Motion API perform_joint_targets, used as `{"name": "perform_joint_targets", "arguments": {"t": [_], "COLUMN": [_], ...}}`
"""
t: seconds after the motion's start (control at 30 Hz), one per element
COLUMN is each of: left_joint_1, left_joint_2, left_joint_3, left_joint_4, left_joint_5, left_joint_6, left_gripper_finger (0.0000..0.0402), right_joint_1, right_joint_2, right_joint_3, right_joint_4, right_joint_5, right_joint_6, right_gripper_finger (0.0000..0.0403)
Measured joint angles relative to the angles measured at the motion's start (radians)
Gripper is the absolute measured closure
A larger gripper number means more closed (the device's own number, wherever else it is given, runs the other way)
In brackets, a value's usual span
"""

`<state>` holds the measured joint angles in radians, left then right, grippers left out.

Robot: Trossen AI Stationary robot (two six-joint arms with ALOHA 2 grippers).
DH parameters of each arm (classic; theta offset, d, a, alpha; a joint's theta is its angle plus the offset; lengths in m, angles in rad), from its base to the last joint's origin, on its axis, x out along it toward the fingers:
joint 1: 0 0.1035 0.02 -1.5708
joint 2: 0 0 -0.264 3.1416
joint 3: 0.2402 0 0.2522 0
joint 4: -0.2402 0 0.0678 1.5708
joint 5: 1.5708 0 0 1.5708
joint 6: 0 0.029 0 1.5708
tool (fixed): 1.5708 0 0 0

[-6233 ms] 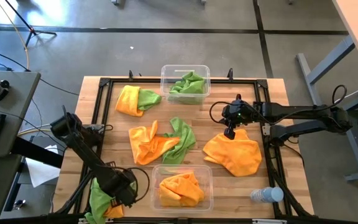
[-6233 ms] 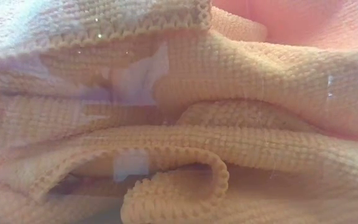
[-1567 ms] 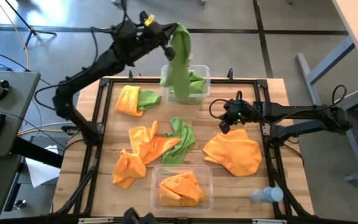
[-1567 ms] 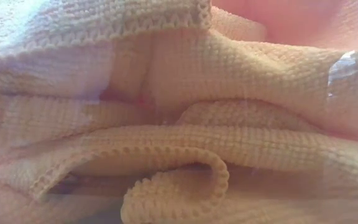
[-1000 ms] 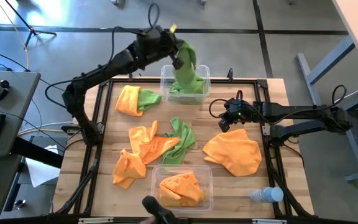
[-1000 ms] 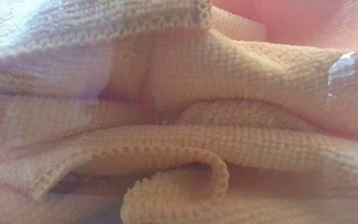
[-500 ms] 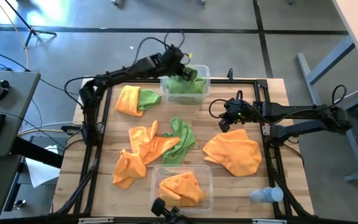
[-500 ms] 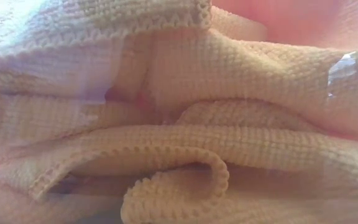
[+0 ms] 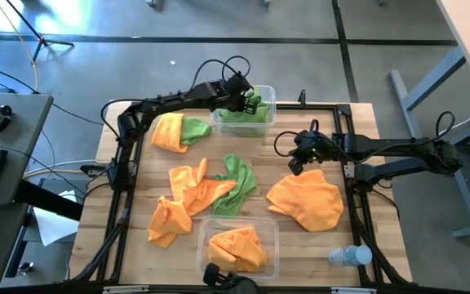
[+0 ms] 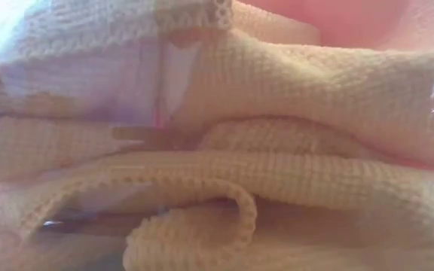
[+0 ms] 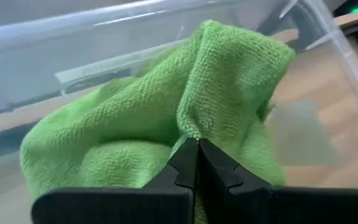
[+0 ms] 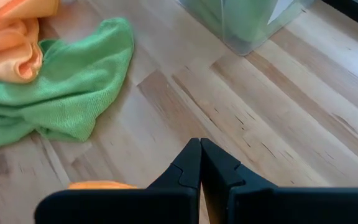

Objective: Sort microfiber towel by color & place in baskets
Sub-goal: Put the green towel into the top transparent bin

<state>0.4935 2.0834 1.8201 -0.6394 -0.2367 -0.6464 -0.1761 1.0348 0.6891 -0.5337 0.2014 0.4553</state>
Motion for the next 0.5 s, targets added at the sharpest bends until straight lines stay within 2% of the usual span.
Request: {"name": "perform_joint_targets", "arguments": {"t": [0.3, 0.5], "left_joint_1": [-0.003, -0.012], "left_joint_2": [-0.008, -0.008], "left_joint_3": [0.004, 0.004], "left_joint_4": [0.054, 0.119], "left_joint_5": [0.033, 0.084], "left_joint_6": [0.022, 0.045], "left_gripper_finger": [0.0396, 0.0369], "right_joint_1": [0.0, 0.0], "right_joint_2": [0.0, 0.0], "right_joint_3": [0.0, 0.0], "right_joint_4": [-0.007, -0.008], "right_joint_5": [-0.005, -0.018], "right_joint_6": [-0.068, -0.097], "right_gripper_finger": [0.0403, 0.0403]}}
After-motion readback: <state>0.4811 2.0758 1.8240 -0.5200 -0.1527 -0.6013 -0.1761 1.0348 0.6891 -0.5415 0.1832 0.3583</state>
